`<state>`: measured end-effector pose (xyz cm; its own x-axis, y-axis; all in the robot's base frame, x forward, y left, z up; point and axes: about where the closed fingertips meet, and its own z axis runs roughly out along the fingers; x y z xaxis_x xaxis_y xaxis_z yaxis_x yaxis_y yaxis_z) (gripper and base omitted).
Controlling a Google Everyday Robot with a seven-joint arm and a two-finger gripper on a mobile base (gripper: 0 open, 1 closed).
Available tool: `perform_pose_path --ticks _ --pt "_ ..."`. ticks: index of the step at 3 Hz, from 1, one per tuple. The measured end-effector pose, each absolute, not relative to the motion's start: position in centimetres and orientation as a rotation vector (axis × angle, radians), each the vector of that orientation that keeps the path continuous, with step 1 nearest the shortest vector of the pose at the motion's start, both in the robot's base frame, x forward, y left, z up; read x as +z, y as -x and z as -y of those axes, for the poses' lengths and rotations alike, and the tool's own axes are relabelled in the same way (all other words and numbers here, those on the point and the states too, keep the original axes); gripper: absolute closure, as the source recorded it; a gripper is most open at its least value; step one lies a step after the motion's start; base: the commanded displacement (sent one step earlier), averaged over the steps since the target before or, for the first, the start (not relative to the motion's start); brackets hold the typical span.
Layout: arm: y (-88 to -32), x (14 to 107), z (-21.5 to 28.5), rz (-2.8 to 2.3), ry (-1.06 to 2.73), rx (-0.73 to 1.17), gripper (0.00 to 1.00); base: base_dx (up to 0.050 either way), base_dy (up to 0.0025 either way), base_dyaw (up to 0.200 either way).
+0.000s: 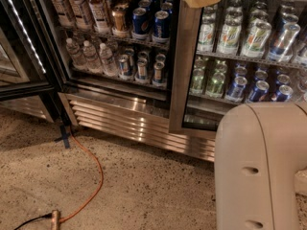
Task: Open right fridge door
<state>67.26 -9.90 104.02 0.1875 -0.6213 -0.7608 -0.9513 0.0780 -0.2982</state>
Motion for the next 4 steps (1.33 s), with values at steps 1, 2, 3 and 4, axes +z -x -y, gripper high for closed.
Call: perform_pose_path --ticks 1,2,3,4 --pt "-67.26 104.02 9.9 -1.521 1.631 0.499 1.0 0.0 0.0 0.0" --pt "-66.59 103.74 9.35 -1.518 1.657 0.535 1.0 0.0 0.0 0.0" --pt "-66.46 103.94 9.29 -1.518 1.657 0.535 1.0 -0.025 -0.00219 0.172" --pt "-66.46 103.94 9.29 -1.518 1.657 0.535 1.0 -0.044 -0.00216 0.096"
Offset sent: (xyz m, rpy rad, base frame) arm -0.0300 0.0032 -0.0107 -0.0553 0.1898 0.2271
